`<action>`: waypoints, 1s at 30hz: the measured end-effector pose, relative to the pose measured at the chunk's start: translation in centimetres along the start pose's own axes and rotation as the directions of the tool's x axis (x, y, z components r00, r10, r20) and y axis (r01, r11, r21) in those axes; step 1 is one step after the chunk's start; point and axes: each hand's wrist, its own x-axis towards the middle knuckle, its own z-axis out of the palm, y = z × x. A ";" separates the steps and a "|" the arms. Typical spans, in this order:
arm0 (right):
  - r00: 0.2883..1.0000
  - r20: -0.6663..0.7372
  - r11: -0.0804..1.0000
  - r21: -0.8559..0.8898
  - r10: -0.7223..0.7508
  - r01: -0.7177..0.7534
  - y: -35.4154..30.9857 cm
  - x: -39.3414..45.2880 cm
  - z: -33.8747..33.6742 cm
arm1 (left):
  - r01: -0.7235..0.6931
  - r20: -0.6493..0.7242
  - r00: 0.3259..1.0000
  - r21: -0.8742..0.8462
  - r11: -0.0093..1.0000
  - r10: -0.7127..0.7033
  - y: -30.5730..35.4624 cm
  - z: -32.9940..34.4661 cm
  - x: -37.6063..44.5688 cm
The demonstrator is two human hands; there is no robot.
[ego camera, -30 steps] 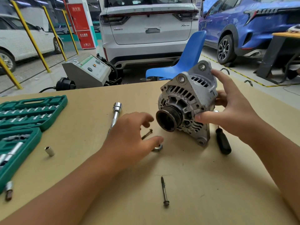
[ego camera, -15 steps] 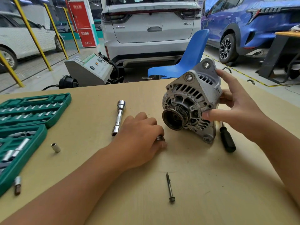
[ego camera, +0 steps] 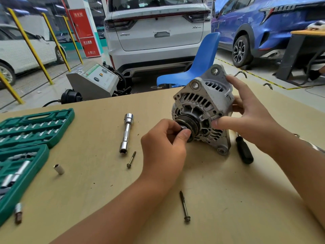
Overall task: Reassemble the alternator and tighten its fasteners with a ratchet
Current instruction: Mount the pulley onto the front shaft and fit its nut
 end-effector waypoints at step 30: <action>0.995 -0.100 0.996 -0.084 0.024 -0.032 -0.8 -0.5 1.3 | 0.285 0.033 0.958 -0.205 0.936 -0.285 -0.7 -0.4 1.1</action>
